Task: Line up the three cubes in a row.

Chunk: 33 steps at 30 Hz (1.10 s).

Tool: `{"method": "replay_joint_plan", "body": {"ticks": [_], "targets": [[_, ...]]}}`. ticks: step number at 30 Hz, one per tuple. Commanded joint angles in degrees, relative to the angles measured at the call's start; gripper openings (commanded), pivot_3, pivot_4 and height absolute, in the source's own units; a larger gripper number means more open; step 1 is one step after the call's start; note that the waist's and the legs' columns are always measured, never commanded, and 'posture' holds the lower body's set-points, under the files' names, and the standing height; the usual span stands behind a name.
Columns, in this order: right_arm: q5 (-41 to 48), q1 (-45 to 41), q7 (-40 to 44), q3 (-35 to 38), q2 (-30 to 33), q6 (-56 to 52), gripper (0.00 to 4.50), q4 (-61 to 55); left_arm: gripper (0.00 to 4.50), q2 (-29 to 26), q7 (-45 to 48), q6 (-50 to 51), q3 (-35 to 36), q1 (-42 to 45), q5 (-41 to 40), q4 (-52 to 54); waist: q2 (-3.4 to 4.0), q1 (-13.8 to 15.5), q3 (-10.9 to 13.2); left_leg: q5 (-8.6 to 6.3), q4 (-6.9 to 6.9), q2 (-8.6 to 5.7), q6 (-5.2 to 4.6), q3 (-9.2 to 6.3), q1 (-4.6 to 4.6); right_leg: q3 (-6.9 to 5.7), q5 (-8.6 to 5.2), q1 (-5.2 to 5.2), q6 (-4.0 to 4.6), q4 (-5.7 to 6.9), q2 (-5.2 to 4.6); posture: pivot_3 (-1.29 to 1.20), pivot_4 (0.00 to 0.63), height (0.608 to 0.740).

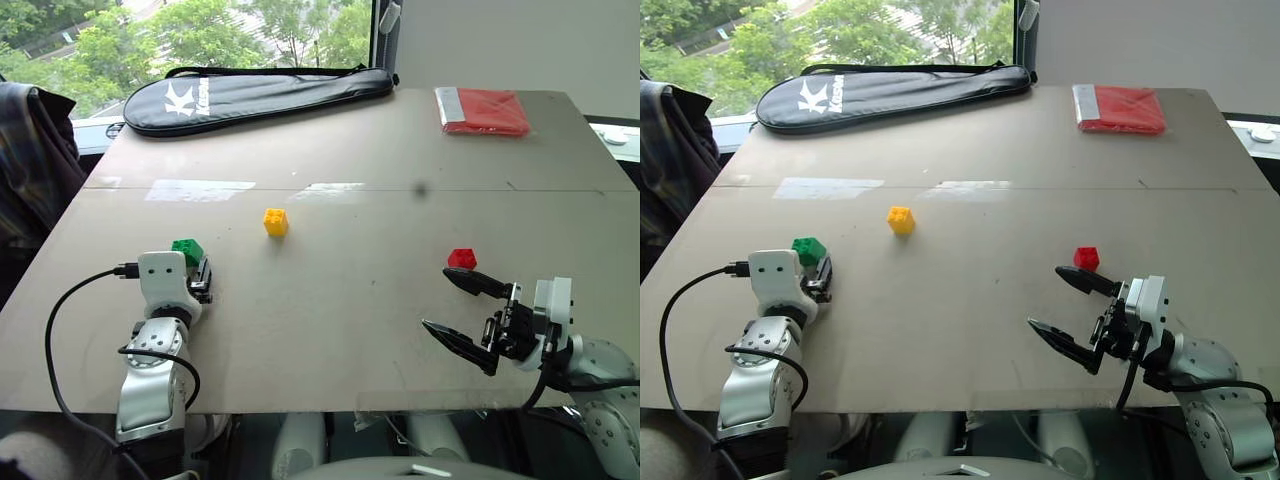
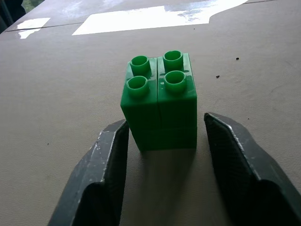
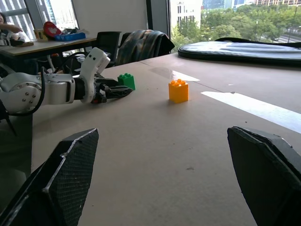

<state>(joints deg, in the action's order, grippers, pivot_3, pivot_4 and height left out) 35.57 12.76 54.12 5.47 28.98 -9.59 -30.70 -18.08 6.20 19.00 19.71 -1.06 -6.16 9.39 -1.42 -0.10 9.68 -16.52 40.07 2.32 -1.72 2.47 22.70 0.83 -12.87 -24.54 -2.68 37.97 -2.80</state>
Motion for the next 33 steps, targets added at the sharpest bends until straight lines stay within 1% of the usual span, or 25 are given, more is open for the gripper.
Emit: {"method": "replay_joint_plan", "body": {"ticks": [1, 5, 8, 11, 12, 14, 15, 17, 19, 22, 26, 27, 28, 30, 33], "targets": [[0.35, -0.13, -0.38, 0.64, 0.24, 1.42, 4.50, -2.33, 1.21, 0.23, 0.22, 1.94, 0.14, -0.96, -0.75, -0.85, 0.03, 0.02, -0.03, 0.00, 0.00, 0.00, 0.00, 0.00, 0.00, 0.00, 0.00, 0.00, 0.00, 0.00, 0.00, 0.00, 0.150, 0.708], [0.35, -0.13, -0.51, 0.70, 0.29, 1.66, 4.50, -2.16, 1.21, 0.09, 0.44, 2.21, 0.04, -0.37, -1.48, -0.56, 0.08, 0.04, -0.07, 0.00, 0.00, 0.00, 0.00, 0.00, 0.00, 0.01, 0.00, 0.00, 0.00, 0.00, 0.00, 0.00, 0.150, 0.708], [0.39, 0.60, -0.48, 1.23, 0.48, 2.20, 4.50, -1.84, 1.21, -2.23, 7.71, -0.49, -3.04, 1.20, -3.79, 2.06, 0.08, 0.18, -0.08, 0.00, 0.00, -0.01, 0.00, 0.02, 0.00, -0.01, 0.00, 0.00, 0.00, 0.01, 0.00, 0.00, 0.150, 0.708], [0.58, 1.68, -0.11, 2.33, 0.78, 3.04, 4.50, -1.14, 1.21, -5.27, 17.82, -3.24, -6.03, 3.65, -7.91, 3.89, 0.03, 0.98, -0.05, 0.00, 0.00, -0.02, 0.00, 0.13, 0.05, -0.05, 0.00, 0.00, 0.01, -0.01, 0.00, 0.00, 0.150, 0.708], [0.57, 2.07, -0.05, 2.80, 0.86, 3.33, 4.50, -0.84, 1.21, -7.05, 22.30, -4.63, -7.63, 3.98, -8.82, 4.61, 0.00, 1.03, -0.03, 0.01, 0.02, -0.03, 0.01, 0.16, 0.08, -0.06, 0.00, 0.00, 0.02, -0.01, -0.01, 0.00, 0.150, 0.708], [0.24, 3.10, 0.27, 4.02, 1.23, 4.19, 4.50, 0.16, 1.21, -11.87, 34.65, -7.66, -11.52, 3.41, -11.94, 6.90, -0.04, 0.90, -0.01, 0.00, 0.03, -0.02, 0.01, 0.20, 0.14, -0.10, 0.00, -0.01, 0.03, -0.04, 0.00, 0.00, 0.150, 0.708], [-0.01, 3.84, 0.67, 4.67, 1.39, 4.81, 4.50, 0.92, 1.21, -13.76, 39.01, -7.65, -13.23, 3.71, -13.41, 7.33, -0.02, 0.85, -0.01, 0.00, 0.02, -0.02, 0.02, 0.22, 0.13, -0.07, 0.00, -0.01, 0.03, -0.08, -0.01, 0.00, 0.150, 0.708], [-0.52, 5.00, 1.60, 5.46, 1.69, 5.96, 4.50, 2.34, 1.21, -16.09, 44.98, -7.32, -16.09, 5.50, -15.20, 6.69, 0.01, 0.85, 0.00, -0.01, 0.01, -0.02, 0.01, 0.24, 0.12, -0.02, 0.00, -0.02, 0.04, -0.08, -0.03, 0.00, 0.150, 0.708], [-0.83, 5.66, 2.39, 6.03, 1.80, 7.03, 4.50, 3.73, 1.21, -16.86, 50.28, -8.04, -20.23, 9.67, -15.14, 3.89, 0.05, 0.82, 0.02, -0.01, 0.01, -0.02, 0.01, 0.26, 0.10, 0.01, -0.01, -0.02, 0.03, -0.09, -0.03, 0.00, 0.150, 0.708], [-0.72, 6.03, 3.08, 6.79, 1.80, 8.09, 4.50, 5.54, 1.21, -14.91, 57.86, -10.20, -27.60, 18.95, -12.81, -4.36, 0.04, 1.18, 0.03, 0.02, 0.07, -0.07, 0.00, 0.24, 0.10, -0.10, -0.02, 0.03, -0.01, -0.05, 0.04, 0.00, 0.150, 0.708], [-1.17, 7.07, 3.51, 7.87, 1.80, 9.58, 4.50, 7.25, 1.21, -8.83, 64.56, -15.71, -35.26, 30.54, -8.68, -18.56, 0.06, 1.03, 0.01, 0.03, 0.21, -0.08, 0.00, 0.20, 0.06, -0.04, -0.08, 0.17, -0.14, -0.04, 0.11, 0.00, 0.150, 0.708], [-1.05, 7.55, 3.00, 8.59, 1.43, 9.85, 4.50, 7.62, 1.21, -6.57, 65.49, -18.08, -37.05, 33.76, -6.84, -23.48, 0.05, 0.35, 0.02, 0.03, 0.21, -0.09, -0.01, 0.23, 0.06, -0.01, -0.08, 0.18, -0.13, -0.07, 0.11, 0.00, 0.150, 0.708], [-0.94, 8.08, 2.33, 9.22, 0.98, 10.01, 4.50, 7.88, 1.21, -4.21, 66.10, -20.07, -38.60, 36.95, -5.15, -28.56, 0.05, 0.35, 0.02, 0.00, 0.20, -0.08, -0.03, 0.24, 0.07, 0.10, 0.02, 0.15, 0.04, -0.08, 0.14, 0.00, 0.150, 0.708], [-1.08, 9.36, 1.43, 10.14, 0.15, 10.69, 4.50, 8.35, 1.21, -0.42, 66.44, -24.35, -40.87, 41.92, -2.04, -37.19, -0.01, 1.14, 0.08, 0.00, 0.20, -0.10, -0.04, 0.19, 0.11, 0.04, 0.01, 0.14, 0.02, -0.09, 0.18, 0.00, 0.150, 0.708], [-1.94, 11.38, 0.82, 11.00, -0.78, 12.10, 4.50, 8.70, 1.21, 4.31, 64.69, -28.05, -41.48, 47.09, 0.98, -46.54, -0.01, 1.02, 0.08, 0.00, 0.19, -0.13, -0.04, 0.09, 0.21, -0.01, 0.00, 0.15, 0.01, -0.13, 0.18, 0.00, 0.150, 0.708]]}}
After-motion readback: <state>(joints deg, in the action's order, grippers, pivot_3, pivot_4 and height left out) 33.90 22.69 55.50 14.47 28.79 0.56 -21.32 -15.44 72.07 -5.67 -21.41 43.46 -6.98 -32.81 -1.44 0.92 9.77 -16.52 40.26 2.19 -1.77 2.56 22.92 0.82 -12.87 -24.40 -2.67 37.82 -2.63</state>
